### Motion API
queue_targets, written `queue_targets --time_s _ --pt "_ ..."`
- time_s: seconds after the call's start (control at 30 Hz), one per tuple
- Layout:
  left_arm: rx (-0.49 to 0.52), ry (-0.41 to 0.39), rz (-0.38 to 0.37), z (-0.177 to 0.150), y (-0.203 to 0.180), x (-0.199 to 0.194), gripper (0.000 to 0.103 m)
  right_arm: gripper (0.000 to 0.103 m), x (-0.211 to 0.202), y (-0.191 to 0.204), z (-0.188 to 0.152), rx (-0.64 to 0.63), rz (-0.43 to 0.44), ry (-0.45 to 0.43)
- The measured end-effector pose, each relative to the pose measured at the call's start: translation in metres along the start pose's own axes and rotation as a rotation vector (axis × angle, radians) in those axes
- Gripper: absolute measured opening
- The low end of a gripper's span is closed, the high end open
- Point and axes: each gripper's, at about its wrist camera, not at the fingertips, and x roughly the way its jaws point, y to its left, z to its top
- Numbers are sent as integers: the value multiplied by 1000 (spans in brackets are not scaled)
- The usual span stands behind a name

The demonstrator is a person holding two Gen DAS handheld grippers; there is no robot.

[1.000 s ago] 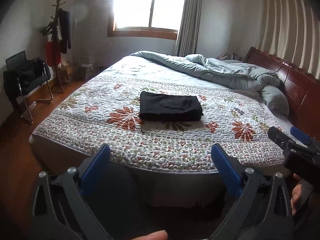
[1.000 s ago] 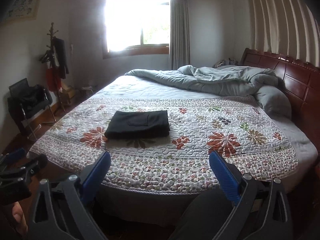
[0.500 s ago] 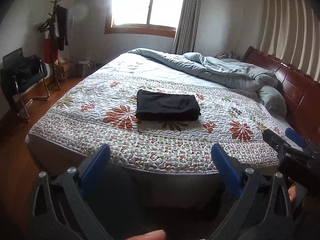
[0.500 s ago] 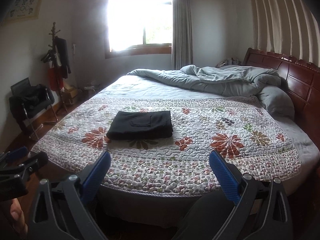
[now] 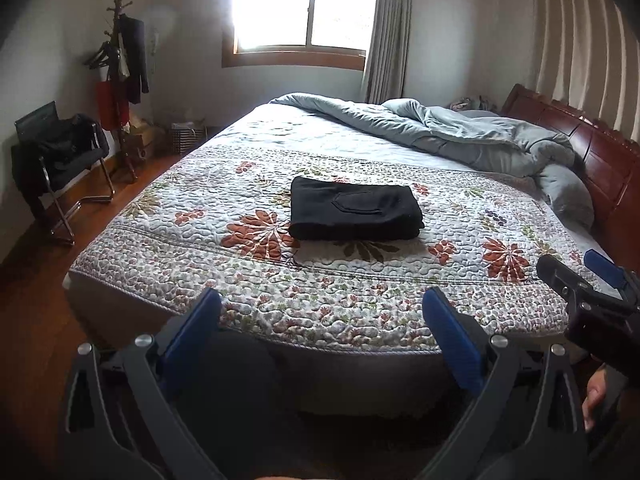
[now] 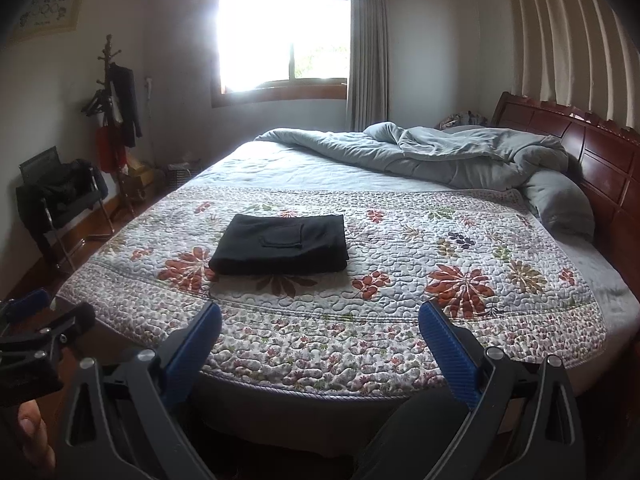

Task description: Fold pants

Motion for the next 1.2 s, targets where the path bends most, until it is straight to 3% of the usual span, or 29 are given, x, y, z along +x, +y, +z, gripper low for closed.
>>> queue_targets --time_s 0.63,1.2 --pt "1 44 31 13 0 34 100 99 37 1 8 -15 7 23" --pt "10 44 52 12 2 37 100 99 38 4 7 -27 1 21"
